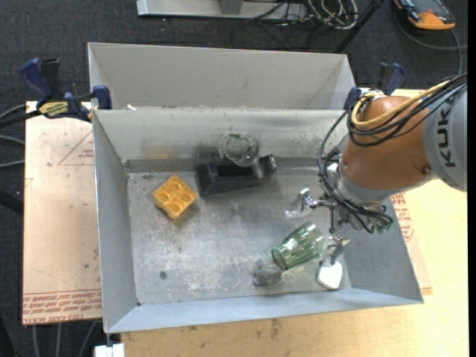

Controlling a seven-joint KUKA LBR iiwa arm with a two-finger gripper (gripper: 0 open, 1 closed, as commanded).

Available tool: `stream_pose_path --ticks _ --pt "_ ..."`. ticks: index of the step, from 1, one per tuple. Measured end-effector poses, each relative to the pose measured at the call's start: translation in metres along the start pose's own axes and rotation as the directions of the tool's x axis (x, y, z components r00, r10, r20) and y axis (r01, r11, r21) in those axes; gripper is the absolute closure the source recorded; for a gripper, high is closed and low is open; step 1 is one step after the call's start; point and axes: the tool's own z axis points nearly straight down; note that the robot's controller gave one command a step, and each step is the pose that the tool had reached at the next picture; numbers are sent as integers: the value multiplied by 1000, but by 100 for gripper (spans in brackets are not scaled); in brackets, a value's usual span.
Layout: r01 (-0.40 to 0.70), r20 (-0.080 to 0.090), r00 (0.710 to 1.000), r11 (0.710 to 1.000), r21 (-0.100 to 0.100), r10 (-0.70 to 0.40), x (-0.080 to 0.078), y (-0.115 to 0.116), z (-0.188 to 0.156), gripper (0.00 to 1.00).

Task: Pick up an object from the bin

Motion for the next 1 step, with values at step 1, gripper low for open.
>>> stream_pose_path --ticks 1 --pt "121 4 993 993 2 -121 -5 -3 23 0"
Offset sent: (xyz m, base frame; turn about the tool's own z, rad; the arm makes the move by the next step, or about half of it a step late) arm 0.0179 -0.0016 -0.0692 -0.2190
